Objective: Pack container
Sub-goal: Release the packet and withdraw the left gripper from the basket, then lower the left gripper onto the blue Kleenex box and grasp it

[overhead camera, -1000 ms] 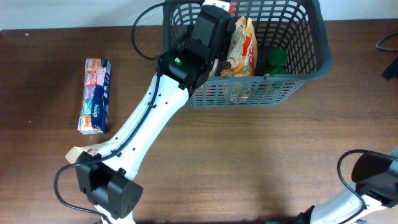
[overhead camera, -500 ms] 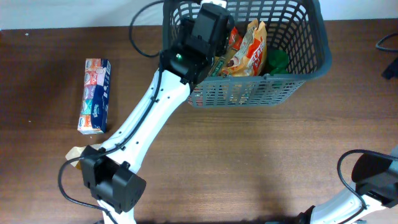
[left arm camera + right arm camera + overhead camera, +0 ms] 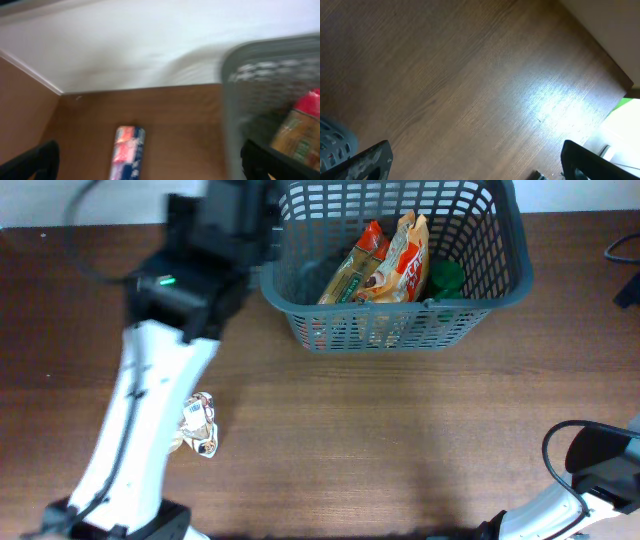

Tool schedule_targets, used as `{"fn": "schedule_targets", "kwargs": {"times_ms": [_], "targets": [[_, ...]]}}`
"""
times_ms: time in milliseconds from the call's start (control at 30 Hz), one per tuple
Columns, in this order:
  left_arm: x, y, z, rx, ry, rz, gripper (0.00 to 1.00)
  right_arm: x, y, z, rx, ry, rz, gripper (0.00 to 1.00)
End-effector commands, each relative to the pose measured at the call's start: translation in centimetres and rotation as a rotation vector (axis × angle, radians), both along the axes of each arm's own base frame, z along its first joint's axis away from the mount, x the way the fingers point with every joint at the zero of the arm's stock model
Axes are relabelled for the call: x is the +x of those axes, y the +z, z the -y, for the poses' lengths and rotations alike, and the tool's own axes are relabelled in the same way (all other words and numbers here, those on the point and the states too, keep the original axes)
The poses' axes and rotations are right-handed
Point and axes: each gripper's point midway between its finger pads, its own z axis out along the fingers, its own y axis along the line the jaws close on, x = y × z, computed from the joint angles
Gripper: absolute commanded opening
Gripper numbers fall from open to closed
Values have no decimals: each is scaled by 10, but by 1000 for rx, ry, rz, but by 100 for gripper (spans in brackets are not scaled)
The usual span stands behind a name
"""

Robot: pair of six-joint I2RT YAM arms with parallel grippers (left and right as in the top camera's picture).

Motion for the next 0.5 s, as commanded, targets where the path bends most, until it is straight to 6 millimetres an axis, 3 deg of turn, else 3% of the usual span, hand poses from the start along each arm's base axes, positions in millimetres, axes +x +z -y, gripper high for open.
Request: {"fn": "schedule_targets", "kwargs": {"times_ms": [0,300,467], "targets": [[-16,6,-55,-119,131,-12,99,-3,0,3,-10,-21,-6,99],[-19,-54,-148,-268,232,-240,99,-3,0,3,-10,-20,-6,99],[0,-104,-172,-322,139,-384,99,-3,0,3,-10,-20,-6,99]]}}
